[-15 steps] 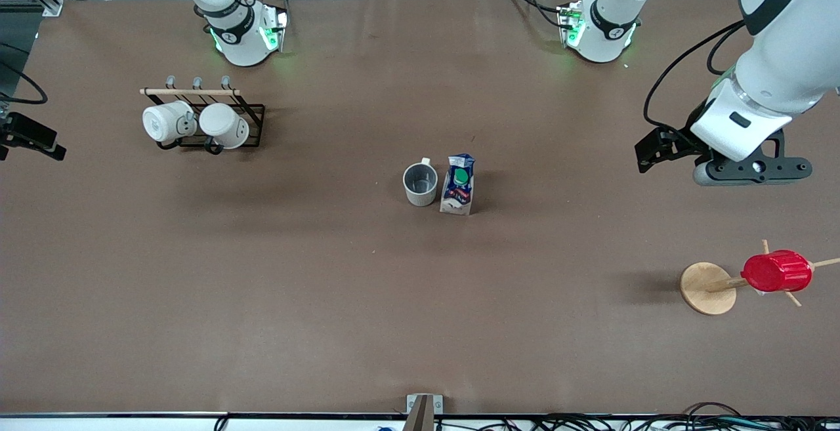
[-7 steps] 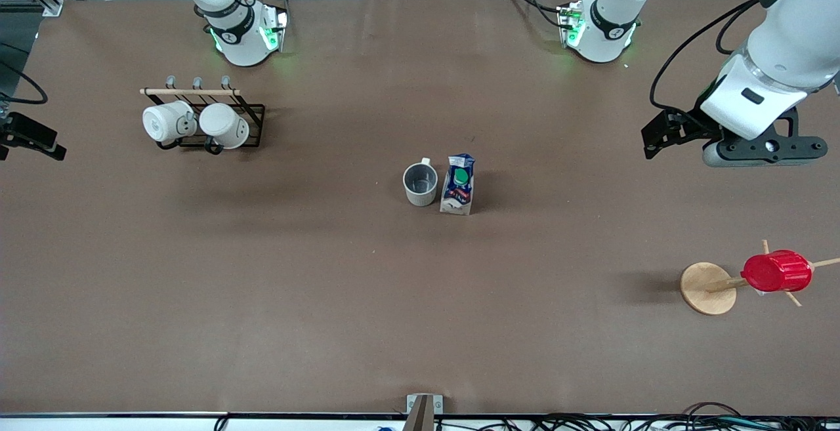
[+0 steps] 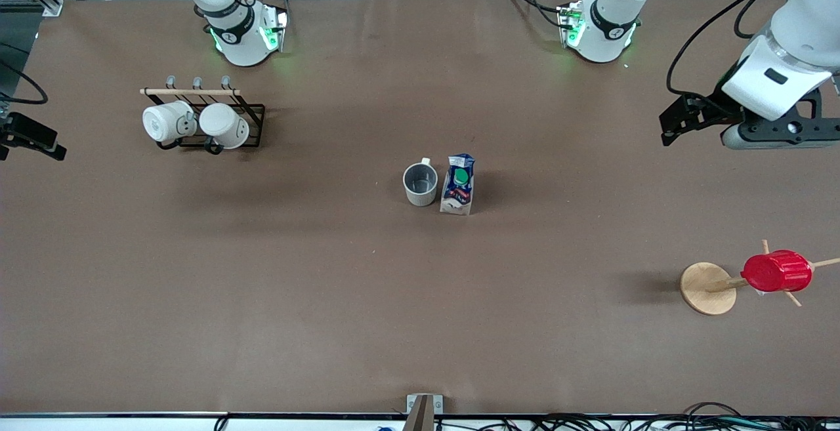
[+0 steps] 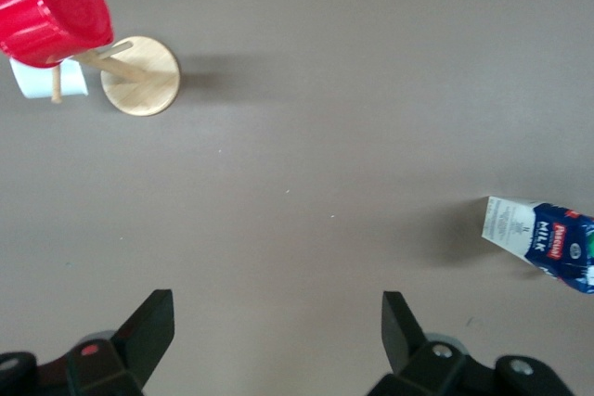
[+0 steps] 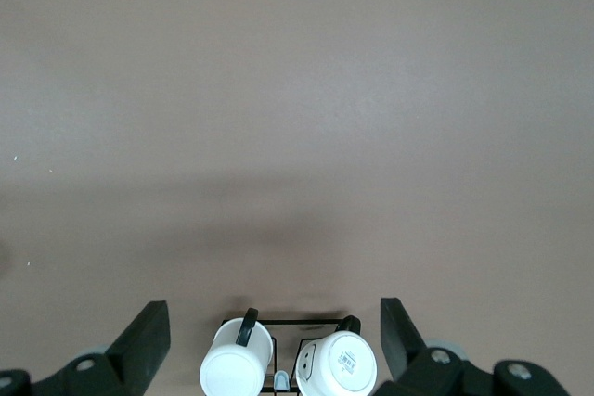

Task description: Place cup and milk on table

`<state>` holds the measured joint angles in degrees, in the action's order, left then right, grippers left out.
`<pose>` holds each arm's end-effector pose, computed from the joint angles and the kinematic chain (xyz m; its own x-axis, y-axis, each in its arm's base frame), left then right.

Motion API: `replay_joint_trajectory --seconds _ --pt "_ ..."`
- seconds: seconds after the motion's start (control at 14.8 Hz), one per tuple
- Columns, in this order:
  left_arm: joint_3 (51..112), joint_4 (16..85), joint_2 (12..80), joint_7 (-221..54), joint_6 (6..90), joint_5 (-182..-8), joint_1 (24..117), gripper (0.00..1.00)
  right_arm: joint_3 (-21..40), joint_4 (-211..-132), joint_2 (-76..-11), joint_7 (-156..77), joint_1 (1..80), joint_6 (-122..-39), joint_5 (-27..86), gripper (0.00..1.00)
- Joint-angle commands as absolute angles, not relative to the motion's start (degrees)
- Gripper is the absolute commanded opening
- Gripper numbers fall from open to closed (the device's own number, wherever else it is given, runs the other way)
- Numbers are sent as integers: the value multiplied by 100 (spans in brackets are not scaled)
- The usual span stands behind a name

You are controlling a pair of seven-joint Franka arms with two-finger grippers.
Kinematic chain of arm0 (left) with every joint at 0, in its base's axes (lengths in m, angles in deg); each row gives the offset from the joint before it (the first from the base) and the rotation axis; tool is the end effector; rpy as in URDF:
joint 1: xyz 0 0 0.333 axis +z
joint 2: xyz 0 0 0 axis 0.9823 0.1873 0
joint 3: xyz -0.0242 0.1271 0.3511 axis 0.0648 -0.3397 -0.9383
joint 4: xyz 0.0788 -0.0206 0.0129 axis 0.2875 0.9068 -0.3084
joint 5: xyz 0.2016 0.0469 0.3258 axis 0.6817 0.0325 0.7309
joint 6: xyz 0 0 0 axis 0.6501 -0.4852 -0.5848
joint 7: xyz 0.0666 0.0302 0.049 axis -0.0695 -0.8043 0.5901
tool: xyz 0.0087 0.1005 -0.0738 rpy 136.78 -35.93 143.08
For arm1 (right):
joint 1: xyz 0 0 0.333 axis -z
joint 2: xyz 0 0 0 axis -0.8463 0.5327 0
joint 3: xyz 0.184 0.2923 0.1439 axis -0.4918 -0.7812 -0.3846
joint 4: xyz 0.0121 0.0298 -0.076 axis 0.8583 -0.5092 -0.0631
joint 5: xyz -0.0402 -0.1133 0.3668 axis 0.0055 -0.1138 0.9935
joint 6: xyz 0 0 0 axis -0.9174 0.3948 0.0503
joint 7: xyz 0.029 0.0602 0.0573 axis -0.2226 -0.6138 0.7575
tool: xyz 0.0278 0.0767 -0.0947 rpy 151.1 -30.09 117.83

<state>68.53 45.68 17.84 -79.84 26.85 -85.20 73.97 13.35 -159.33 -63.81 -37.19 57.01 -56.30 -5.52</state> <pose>0.5330 -0.1001 0.6562 0.9981 -0.0131 0.0598 -0.0129 -0.9999 -0.0047 0.5675 -0.0784 0.6601 0.9994 -0.0274 0.0208 -0.0270 -0.9994 -0.0207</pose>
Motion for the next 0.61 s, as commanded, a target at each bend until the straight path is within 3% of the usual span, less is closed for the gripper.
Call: replay_joint_trajectory --seconds 0.0,0.54 --pt "6848 5032 1478 -8398 2896 -8609 7499 99 1236 -15954 -6404 -3713 5825 -5608 -487 100" --pt "6804 4822 1759 -8488 2896 -8750 7499 98 1218 -15954 -6483 -3907 5816 -5432 -540 100"
